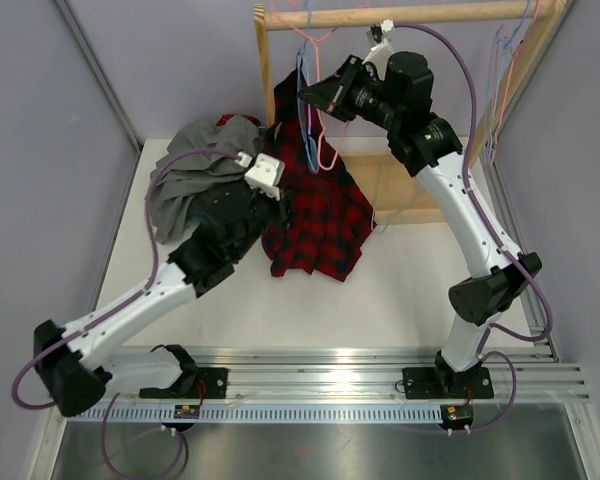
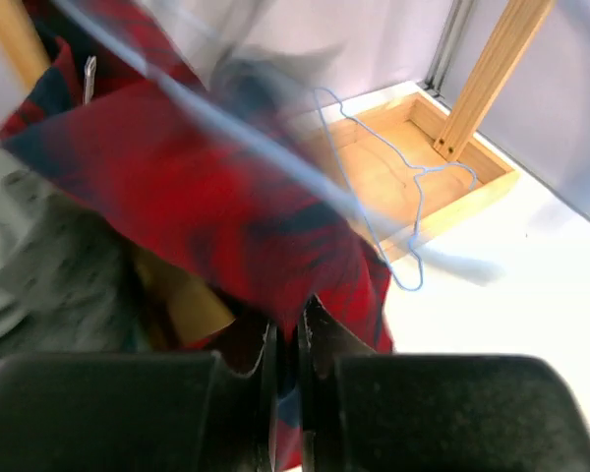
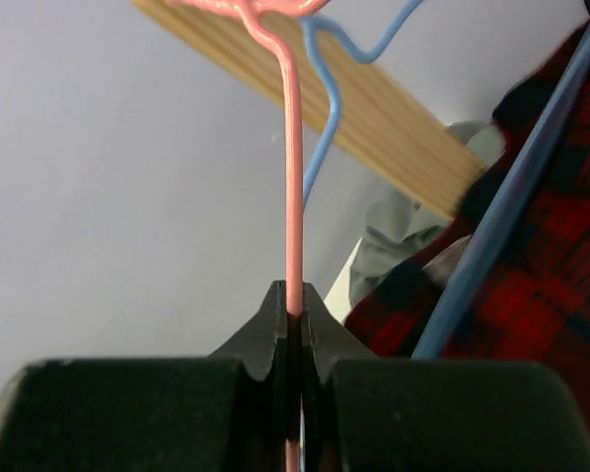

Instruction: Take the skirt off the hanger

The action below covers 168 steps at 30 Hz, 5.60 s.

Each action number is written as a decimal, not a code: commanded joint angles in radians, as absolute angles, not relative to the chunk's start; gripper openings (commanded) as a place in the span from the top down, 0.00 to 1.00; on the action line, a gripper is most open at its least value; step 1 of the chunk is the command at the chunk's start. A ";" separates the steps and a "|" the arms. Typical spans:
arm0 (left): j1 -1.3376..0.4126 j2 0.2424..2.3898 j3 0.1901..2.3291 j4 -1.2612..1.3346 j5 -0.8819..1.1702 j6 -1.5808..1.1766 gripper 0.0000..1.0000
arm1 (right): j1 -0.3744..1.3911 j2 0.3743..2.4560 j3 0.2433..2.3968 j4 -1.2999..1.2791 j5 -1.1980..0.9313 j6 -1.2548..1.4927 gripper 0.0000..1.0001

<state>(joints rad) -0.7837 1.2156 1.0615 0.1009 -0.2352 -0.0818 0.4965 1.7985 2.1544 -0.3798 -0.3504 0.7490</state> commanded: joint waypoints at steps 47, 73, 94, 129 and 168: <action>-0.645 0.977 0.983 -0.210 -0.270 -0.117 1.00 | 0.400 1.600 1.999 -0.264 -0.106 0.712 1.00; -0.094 1.551 1.641 -0.371 -0.293 -0.235 1.00 | 0.152 1.578 2.095 -0.275 -0.547 0.976 1.00; -0.092 1.411 1.439 -0.316 -0.199 -0.224 1.00 | 0.094 1.612 1.757 0.008 -0.672 1.228 0.11; -0.104 1.374 1.393 -0.302 -0.160 -0.232 1.00 | 0.061 1.855 2.477 -0.608 -0.614 0.752 0.17; -0.137 1.408 1.393 -0.301 -0.175 -0.233 1.00 | 0.207 1.781 2.345 -0.471 -0.732 0.880 1.00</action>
